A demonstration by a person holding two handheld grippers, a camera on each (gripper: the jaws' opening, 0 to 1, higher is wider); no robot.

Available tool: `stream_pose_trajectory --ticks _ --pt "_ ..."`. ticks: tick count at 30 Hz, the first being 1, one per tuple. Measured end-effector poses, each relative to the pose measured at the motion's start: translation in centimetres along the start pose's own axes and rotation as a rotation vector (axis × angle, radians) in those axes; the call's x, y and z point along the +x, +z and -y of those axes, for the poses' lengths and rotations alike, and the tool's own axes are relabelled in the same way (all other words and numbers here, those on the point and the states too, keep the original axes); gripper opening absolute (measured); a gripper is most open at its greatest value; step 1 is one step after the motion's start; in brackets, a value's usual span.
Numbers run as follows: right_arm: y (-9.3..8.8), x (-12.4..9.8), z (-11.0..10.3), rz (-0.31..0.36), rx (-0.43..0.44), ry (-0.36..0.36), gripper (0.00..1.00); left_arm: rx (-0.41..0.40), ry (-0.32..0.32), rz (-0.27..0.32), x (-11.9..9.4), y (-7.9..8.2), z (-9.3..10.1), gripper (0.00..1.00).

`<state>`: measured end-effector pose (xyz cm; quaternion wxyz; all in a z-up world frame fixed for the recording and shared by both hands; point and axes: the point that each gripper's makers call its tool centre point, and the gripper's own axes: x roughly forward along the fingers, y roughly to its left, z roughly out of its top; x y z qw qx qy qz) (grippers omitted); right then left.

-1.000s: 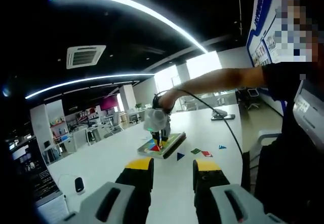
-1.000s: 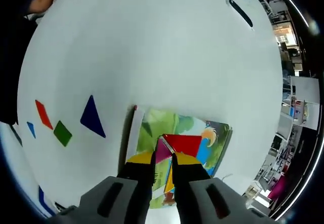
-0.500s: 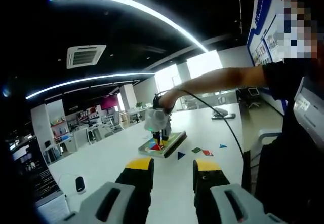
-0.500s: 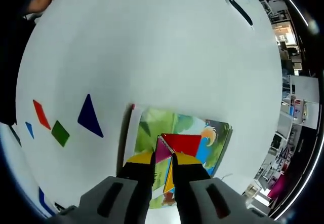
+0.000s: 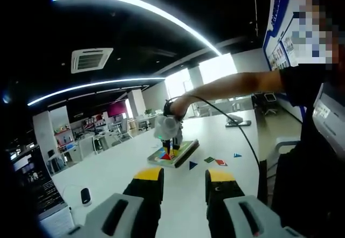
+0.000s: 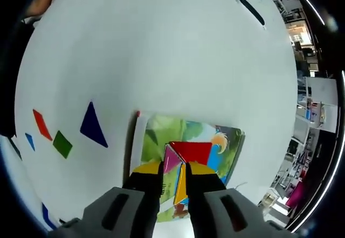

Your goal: Pick up the tangram pieces one by one and place each piece onto its matching region on the pattern sheet, fitting the shapes together until the outline on the sheet is completely filled by the tangram pieces

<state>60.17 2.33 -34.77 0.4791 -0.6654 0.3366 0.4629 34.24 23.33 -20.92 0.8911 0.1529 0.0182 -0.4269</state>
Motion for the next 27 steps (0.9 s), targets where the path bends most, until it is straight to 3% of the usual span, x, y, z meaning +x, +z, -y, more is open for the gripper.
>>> stream_pose_trajectory --ticks 5,9,16,27 --pt "-0.1 -0.6 0.5 0.006 0.001 -0.024 0.21 -0.004 0.000 -0.002 0.0 -0.1 0.0 0.32" --pt "-0.4 -2.6 1.9 0.022 0.028 -0.088 0.24 -0.007 0.003 0.000 0.0 0.0 0.0 0.32" --pt "-1.3 -5.5 2.7 0.072 0.082 -0.133 0.25 -0.003 -0.004 0.000 0.1 0.1 0.1 0.32" --pt "-4.2 -6.9 1.5 0.062 0.147 -0.132 0.26 0.003 -0.013 -0.005 0.5 0.1 0.3 0.32"
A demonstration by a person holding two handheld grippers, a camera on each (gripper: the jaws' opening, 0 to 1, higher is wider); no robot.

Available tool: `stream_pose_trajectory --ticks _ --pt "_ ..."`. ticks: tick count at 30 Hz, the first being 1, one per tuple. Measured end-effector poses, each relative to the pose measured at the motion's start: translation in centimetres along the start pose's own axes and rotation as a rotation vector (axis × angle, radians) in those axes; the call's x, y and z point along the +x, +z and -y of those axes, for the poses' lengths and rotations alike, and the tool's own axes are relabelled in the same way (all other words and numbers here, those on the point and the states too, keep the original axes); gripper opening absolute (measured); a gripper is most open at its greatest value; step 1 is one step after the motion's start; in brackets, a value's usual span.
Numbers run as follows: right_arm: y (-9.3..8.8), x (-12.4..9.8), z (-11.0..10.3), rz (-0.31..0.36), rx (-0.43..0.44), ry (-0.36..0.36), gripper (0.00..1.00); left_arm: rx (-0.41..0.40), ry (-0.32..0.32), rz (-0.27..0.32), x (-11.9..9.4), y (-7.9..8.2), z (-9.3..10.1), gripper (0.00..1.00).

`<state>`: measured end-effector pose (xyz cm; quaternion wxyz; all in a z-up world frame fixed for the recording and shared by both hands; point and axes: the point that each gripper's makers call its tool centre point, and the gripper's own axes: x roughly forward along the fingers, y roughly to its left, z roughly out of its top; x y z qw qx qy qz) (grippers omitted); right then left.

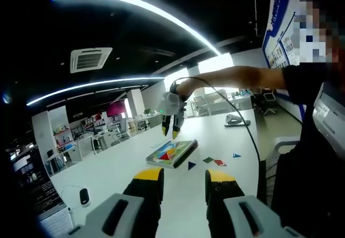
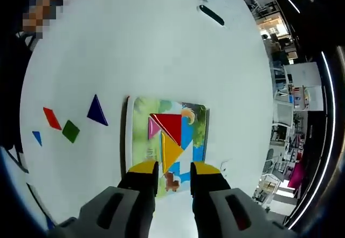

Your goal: Pick up the tangram pieces one by one and place each piece onto its matching region on the pattern sheet, fitting the shapes together until the outline on the sheet is completely filled by the tangram pieces

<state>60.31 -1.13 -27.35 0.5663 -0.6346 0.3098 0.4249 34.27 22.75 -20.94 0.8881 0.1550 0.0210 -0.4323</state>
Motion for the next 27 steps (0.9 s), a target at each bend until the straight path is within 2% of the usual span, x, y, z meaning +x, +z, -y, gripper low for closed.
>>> stream_pose_trajectory --ticks 3,9,13,21,24,27 --pt "-0.3 -0.1 -1.0 0.002 0.024 0.024 0.28 0.001 -0.003 -0.001 0.1 0.0 0.1 0.32" --pt "-0.3 -0.6 -2.8 0.019 0.135 0.068 0.37 -0.008 0.005 -0.003 -0.1 -0.4 -0.2 0.32" --pt "0.0 -0.9 -4.5 0.040 0.157 0.107 0.38 -0.008 0.004 0.000 -0.1 -0.3 -0.1 0.32" --pt "0.5 -1.3 -8.4 0.052 0.128 0.195 0.38 -0.004 0.003 0.000 0.0 -0.2 0.0 0.32" --pt "0.9 -1.5 -9.9 0.064 0.053 0.233 0.38 -0.003 0.002 0.002 0.0 -0.2 0.0 0.32" --pt "1.3 -1.8 -11.2 0.072 0.016 0.267 0.38 -0.003 0.001 -0.001 0.0 -0.3 0.0 0.32"
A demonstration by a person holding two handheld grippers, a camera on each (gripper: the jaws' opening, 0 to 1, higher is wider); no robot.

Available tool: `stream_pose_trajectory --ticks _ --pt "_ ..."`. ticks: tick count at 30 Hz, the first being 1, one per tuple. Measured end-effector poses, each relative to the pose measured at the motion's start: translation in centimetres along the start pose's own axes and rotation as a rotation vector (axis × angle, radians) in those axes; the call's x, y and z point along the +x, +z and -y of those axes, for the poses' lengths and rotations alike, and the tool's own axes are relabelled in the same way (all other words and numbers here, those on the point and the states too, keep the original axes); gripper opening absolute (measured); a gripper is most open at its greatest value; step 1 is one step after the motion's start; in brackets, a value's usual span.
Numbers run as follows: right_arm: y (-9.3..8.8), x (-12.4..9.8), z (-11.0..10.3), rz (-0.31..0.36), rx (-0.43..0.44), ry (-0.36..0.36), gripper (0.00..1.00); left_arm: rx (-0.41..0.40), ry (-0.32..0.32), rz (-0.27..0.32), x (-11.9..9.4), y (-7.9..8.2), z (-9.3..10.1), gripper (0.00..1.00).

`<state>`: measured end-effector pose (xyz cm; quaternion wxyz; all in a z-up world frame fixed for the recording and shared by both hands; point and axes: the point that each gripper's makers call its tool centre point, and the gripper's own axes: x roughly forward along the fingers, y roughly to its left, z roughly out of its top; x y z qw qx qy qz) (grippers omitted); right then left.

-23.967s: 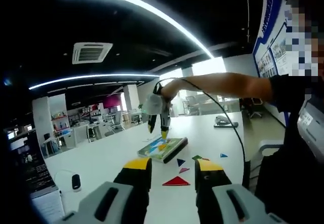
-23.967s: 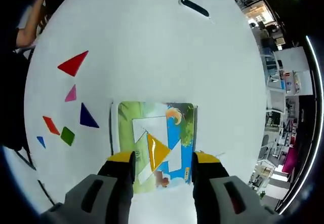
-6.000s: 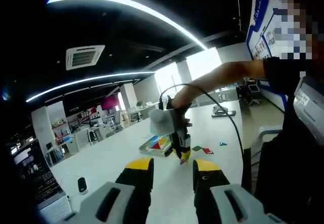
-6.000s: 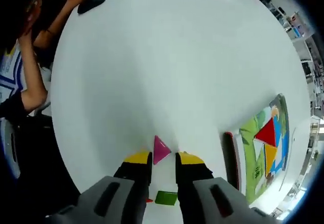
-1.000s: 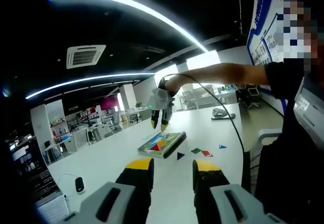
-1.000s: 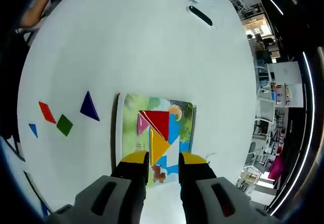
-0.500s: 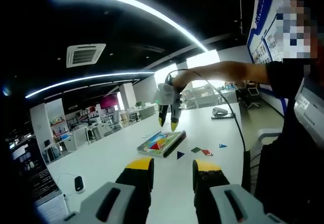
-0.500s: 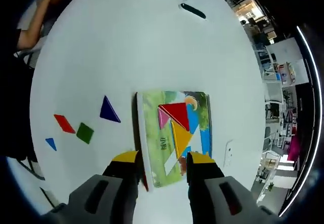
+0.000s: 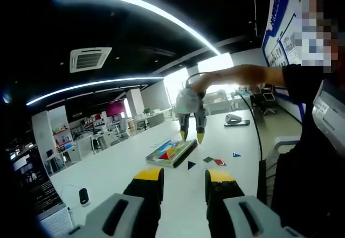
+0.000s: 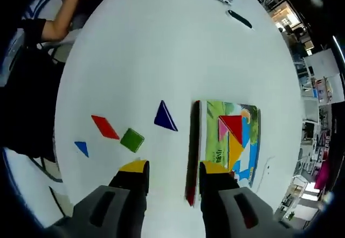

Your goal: Pick up the tangram pieces one by one and place each piece onto its matching region on the pattern sheet, fitting the shapes together until the outline on the sheet is completely filled by the tangram pieces

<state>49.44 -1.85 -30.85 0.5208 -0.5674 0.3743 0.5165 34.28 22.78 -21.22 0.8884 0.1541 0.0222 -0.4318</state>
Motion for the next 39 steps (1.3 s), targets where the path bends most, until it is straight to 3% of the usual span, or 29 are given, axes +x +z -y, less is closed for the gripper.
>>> stream_pose_trajectory --ticks 4,11,24,29,39 --pt "0.3 -0.3 -0.8 0.002 -0.015 0.016 0.38 0.000 0.000 0.001 -0.1 0.0 0.0 0.32" --pt "0.0 0.4 -4.2 -0.042 -0.047 0.097 0.37 0.001 0.001 0.002 -0.1 0.0 -0.1 0.32" --pt "2.4 3.4 -9.8 -0.058 -0.215 0.225 0.36 0.005 -0.003 0.001 -0.1 0.0 0.1 0.32" --pt "3.2 3.8 -10.8 -0.055 -0.257 0.244 0.36 0.005 0.000 0.002 -0.2 0.0 -0.1 0.32" --pt "3.8 5.0 -10.7 -0.050 -0.359 0.233 0.26 0.008 0.000 0.002 -0.2 0.1 0.1 0.32"
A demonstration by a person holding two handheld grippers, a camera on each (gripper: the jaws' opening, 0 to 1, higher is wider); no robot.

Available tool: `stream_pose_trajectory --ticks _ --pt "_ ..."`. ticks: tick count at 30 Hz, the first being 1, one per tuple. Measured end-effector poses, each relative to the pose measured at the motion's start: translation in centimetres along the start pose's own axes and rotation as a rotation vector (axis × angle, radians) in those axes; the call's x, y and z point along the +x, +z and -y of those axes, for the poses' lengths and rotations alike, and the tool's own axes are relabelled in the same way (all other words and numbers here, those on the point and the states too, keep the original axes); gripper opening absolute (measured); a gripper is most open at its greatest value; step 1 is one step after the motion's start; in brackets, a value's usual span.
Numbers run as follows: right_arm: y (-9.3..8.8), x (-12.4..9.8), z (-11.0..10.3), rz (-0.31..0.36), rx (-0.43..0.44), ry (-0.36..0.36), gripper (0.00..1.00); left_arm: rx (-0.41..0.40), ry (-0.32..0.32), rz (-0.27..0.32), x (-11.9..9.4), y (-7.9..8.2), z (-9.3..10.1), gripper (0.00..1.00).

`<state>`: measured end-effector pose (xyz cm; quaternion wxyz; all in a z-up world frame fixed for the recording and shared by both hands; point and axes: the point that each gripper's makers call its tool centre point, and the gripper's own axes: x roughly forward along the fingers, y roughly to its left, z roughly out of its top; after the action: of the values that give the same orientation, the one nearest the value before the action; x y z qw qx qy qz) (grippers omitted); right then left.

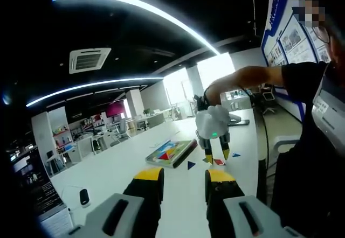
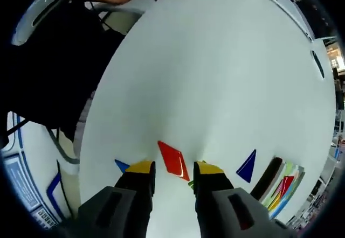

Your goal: Pick up the tangram pieces one by one and place each piece onto its matching region on the pattern sheet, fitting the shapes together until the outline on the sheet is completely filled by the tangram pieces

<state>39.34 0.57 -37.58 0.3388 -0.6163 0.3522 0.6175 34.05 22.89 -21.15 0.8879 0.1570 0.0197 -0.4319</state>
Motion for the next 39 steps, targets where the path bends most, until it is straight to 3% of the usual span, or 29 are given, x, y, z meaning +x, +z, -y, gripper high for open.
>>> stream_pose_trajectory --ticks 5,7,13,23,29,35,39 --pt "-0.1 0.0 0.5 -0.006 0.013 -0.022 0.20 0.001 0.000 0.000 0.0 0.0 0.0 0.32" --pt "-0.3 0.1 0.1 -0.031 0.076 -0.029 0.17 -0.002 -0.002 0.001 0.0 0.0 0.1 0.32" --pt "-0.2 0.1 0.1 -0.058 0.092 -0.034 0.17 0.000 0.001 0.001 0.0 0.1 0.1 0.32" --pt "-0.4 -0.2 0.1 -0.037 0.140 -0.022 0.16 -0.002 0.001 -0.001 0.0 0.0 0.0 0.32" --pt "-0.9 -2.4 1.5 -0.001 0.340 -0.061 0.16 -0.002 0.000 0.000 0.0 0.0 -0.1 0.32" --pt "-3.9 -4.7 4.2 0.009 0.643 -0.123 0.16 -0.002 0.001 0.001 0.0 0.0 -0.1 0.32" --pt "-5.4 -5.4 5.3 0.040 0.774 -0.135 0.16 -0.003 0.001 0.000 0.0 0.0 -0.1 0.32"
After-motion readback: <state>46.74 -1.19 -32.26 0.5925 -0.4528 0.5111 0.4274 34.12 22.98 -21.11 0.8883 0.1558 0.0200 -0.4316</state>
